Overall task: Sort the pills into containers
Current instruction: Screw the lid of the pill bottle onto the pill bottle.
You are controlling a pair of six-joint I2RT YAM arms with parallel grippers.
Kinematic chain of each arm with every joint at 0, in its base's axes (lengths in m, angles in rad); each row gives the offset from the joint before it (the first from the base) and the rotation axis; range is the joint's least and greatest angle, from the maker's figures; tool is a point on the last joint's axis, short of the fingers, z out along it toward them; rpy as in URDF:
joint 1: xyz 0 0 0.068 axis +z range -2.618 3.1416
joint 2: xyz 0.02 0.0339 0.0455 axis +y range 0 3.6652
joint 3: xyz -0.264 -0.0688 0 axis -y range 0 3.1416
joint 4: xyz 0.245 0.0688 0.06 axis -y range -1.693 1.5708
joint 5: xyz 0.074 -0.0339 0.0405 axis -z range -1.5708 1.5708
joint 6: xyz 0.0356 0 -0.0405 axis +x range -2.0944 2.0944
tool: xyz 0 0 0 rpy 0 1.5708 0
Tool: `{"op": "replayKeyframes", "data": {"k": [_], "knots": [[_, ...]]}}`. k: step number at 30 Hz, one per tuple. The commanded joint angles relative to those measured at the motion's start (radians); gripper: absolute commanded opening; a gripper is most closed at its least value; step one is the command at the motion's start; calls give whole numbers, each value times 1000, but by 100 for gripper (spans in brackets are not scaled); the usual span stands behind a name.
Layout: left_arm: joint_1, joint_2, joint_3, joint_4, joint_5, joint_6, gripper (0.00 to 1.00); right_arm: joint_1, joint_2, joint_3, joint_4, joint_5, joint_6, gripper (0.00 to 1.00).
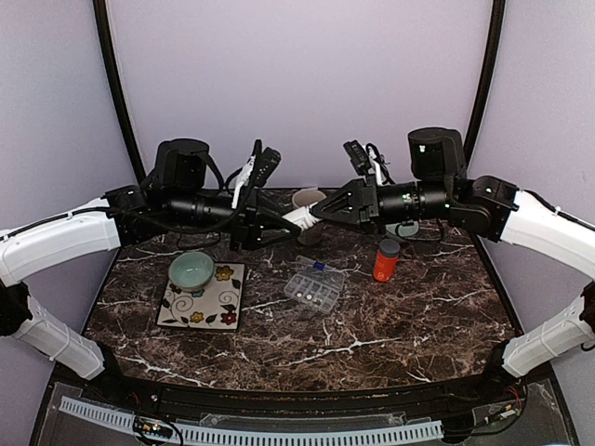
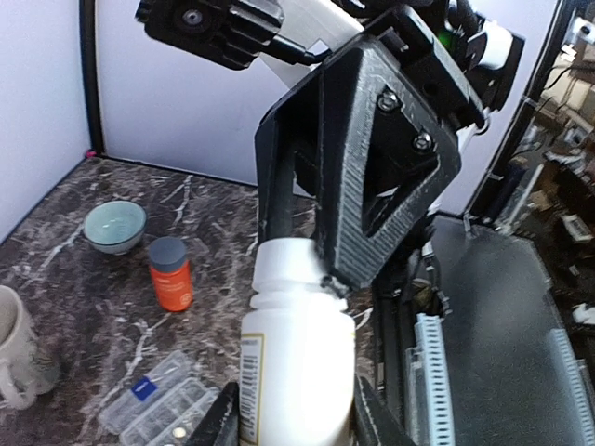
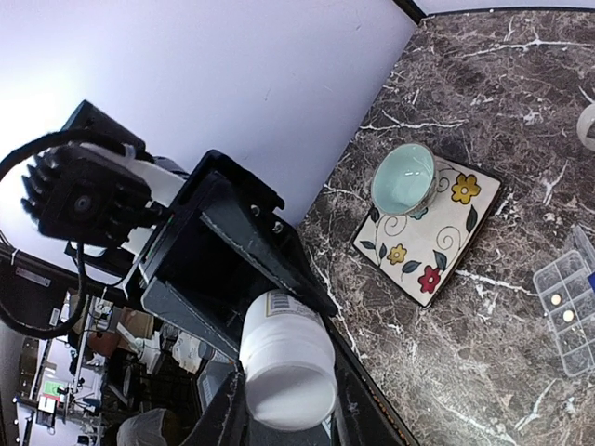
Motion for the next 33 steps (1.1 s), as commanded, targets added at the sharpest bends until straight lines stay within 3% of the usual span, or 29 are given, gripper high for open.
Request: {"op": "replayKeyframes", "data": {"k": [1,8,12,18,24,28,33], "knots": [[-123,-62,44,198,-261,214,0,24,99,-49,-69,-60,86,3],[-257,-49,10,262,-532,417,0,20,125,-30,-85,-60,139,2],[-327,-46,-50,396,-710,536,0,17,123,-56,-46,-66,203,1],[-374,-50,-145,626,-868,606,0,17,129,-67,-32,-46,243,1],[-391,-60,-201,810,-939,635,0,10,142,-91,10,-50,280,1],[-393,-60,-213,847,-930,640,0,-3,155,-93,21,-68,287,2],[-393,-69,-200,811,-922,613,0,-17,145,-58,-22,-41,242,17]]}}
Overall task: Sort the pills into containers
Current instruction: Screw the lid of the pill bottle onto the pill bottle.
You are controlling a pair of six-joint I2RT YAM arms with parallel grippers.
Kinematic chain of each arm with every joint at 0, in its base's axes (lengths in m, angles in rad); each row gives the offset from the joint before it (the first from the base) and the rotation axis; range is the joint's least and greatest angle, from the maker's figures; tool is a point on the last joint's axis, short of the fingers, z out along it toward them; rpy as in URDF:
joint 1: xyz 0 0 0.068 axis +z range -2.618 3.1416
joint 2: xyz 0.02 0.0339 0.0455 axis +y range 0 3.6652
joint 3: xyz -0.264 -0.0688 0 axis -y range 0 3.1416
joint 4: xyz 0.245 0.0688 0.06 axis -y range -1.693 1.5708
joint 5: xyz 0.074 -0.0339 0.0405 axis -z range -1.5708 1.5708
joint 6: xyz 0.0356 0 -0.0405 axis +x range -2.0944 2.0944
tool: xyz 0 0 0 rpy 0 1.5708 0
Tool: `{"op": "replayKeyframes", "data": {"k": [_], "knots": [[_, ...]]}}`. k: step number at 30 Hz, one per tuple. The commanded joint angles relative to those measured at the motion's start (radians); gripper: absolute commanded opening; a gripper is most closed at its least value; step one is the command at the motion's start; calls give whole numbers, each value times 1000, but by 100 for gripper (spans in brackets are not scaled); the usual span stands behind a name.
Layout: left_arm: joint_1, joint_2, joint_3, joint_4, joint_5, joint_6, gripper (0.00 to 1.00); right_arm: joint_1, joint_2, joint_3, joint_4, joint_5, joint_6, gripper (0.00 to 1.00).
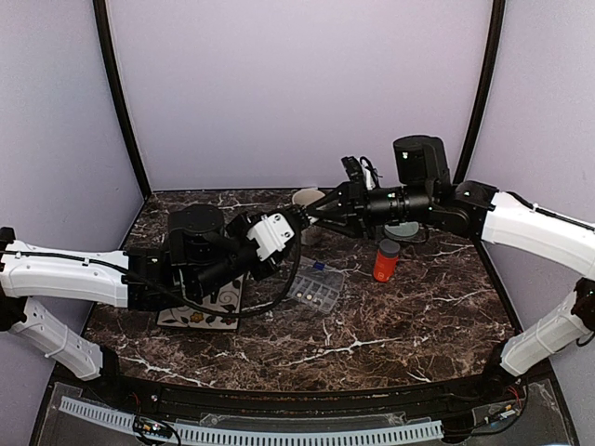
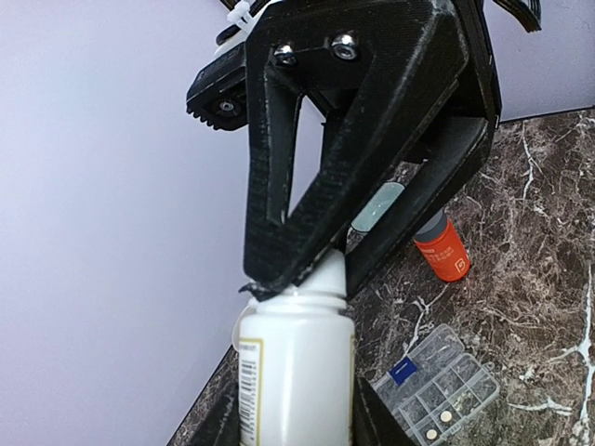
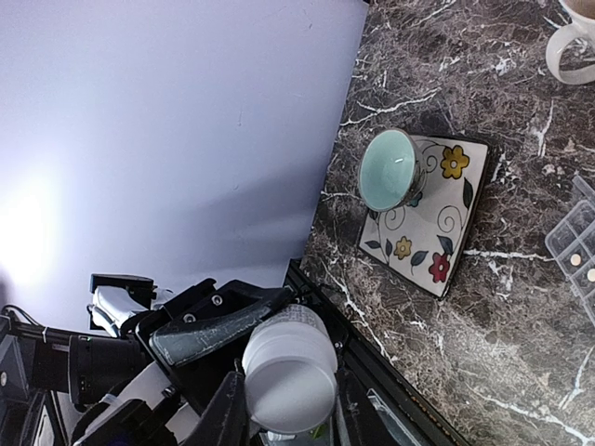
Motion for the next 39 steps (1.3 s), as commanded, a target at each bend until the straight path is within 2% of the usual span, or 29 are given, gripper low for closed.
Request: {"op": "replayKeyframes", "data": {"k": [1,6,17,23,29,39], "knots": [[-50,-49,70,371,156,-18,0,25,63,-18,-114,-33,-32,21],[-51,-64,59,326,136,-42,0,21,35,-2,-127,-10,-72,34],[-48,-85,40,274,80,-58,0,22,-38,8,-168,45,-123,49],[-18,-115,34,182,105,-124,0,24,-90,30,-256,107,-192,51],[79,-162,51,16,221,-264,0,32,-108,52,-303,105,-280,55],[146,-181,70,-103,321,-347,0,46,-134,64,-361,115,-412,57]]}}
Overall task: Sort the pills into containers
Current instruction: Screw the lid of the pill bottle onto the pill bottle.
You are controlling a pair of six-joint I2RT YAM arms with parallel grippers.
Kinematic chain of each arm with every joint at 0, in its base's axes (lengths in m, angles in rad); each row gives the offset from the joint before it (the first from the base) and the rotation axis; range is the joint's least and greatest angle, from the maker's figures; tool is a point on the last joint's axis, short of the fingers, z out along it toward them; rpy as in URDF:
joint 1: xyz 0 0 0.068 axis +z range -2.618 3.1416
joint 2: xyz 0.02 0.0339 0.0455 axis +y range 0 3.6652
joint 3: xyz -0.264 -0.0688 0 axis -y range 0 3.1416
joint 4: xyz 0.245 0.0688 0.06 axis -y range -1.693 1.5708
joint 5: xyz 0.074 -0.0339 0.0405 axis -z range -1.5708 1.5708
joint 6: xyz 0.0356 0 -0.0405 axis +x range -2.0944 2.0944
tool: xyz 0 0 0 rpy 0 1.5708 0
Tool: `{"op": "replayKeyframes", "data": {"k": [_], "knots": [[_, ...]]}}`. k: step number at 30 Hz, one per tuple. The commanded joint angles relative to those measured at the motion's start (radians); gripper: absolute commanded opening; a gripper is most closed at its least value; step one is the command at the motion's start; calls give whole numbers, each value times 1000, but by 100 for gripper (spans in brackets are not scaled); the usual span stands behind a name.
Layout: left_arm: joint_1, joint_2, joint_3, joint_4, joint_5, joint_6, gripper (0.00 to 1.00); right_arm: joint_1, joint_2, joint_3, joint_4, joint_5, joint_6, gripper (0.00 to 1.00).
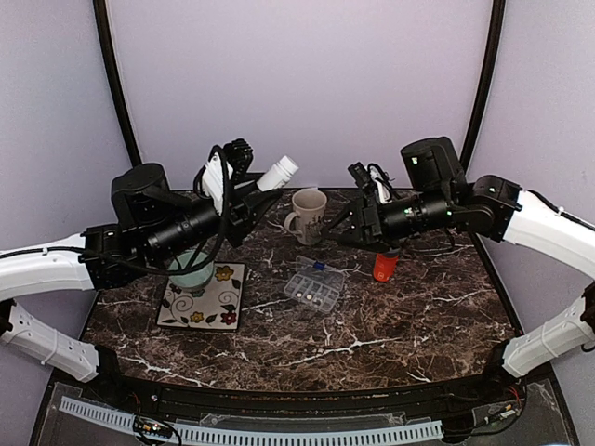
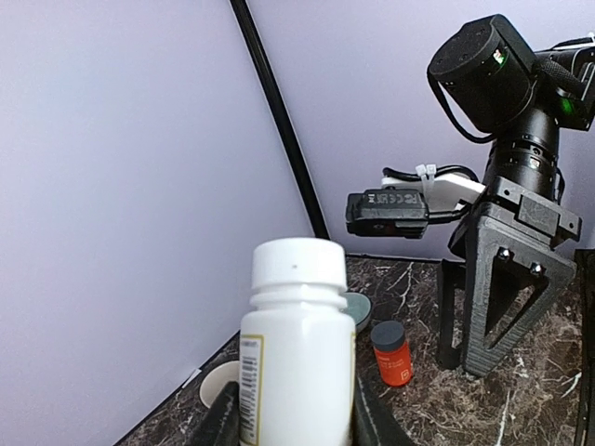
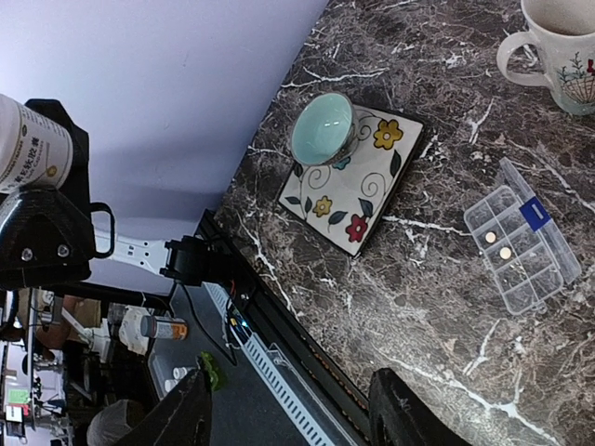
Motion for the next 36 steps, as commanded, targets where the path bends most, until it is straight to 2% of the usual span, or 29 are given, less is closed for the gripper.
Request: {"op": "replayKeyframes", "data": {"k": [1,5,12,15,17,26,36], "knots": [[32,-16,24,-80,87,-74,0,8,-35,24,-55,34,-121,57],[120,-14,57,-182,305,-162,0,11,-70,20,-91,108,-271,56],[324,116,201,-354,896,-361,0,11,-147,-1,-36,153,-461,55],[355,213,267,-408,1127,-407,0,11,-146,-3,-15,151,-502,54],[359,264,301,-443,1214,-428,0,11,-135,3,-5,138,-521,54],[359,348,343,-461,1383,-484,0,11,-89,27,28,49,-542,53],[360,375,345,-474,1435,-483,0,11,-42,64,34,-78,-521,53]]}}
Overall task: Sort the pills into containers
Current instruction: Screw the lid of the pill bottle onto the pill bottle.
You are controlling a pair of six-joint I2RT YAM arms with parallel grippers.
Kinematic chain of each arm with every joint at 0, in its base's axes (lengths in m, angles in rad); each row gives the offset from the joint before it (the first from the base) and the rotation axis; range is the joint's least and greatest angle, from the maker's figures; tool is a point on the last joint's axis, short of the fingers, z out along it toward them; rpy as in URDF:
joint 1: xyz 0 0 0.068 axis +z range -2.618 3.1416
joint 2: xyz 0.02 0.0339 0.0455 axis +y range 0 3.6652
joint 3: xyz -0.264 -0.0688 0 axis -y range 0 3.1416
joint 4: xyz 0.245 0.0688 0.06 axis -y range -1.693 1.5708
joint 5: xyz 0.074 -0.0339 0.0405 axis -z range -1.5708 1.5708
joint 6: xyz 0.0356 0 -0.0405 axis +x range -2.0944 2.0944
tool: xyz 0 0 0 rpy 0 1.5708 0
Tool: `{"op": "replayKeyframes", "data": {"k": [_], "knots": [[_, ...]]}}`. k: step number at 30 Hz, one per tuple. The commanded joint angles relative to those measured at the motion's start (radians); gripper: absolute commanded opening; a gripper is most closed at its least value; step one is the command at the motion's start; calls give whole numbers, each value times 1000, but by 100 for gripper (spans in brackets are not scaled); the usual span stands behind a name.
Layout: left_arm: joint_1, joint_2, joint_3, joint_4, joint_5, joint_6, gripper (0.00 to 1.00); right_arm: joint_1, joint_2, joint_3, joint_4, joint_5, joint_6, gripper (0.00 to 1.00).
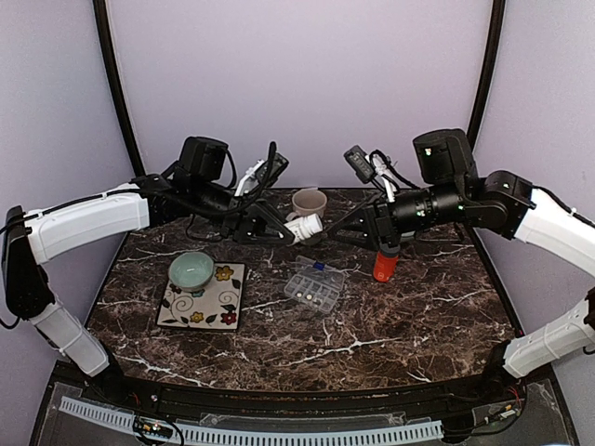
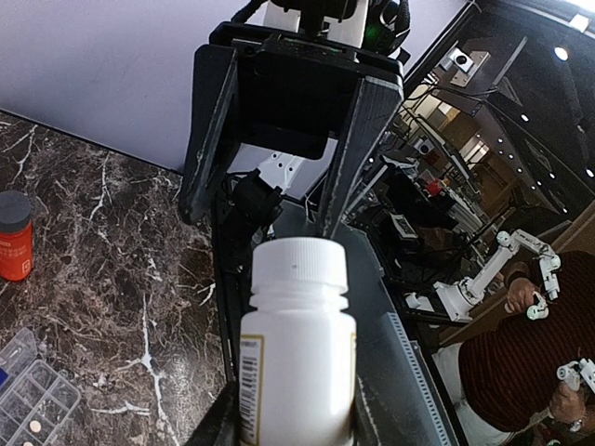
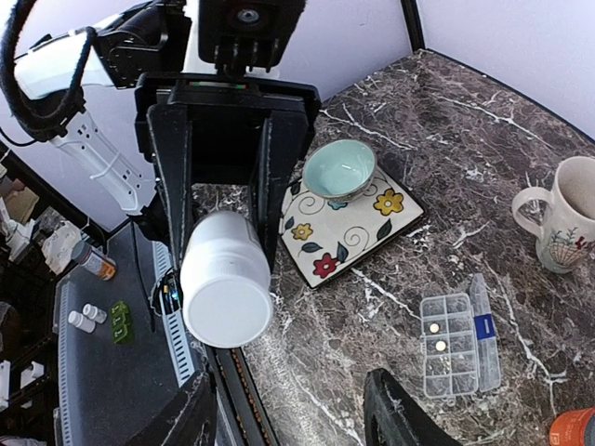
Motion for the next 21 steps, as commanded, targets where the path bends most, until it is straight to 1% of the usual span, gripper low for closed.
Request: {"op": "replayKeyframes", "data": {"k": [1,10,21], "knots": [[5,4,30,-14,57,-1,0,7,-2,38,54,-82,8,53],[5,15,34,-21,69,5,0,10,17,53,66,-143,37,53],[3,30,51,-37,89,14,0,13,51,74,83,-172,50,51]]}}
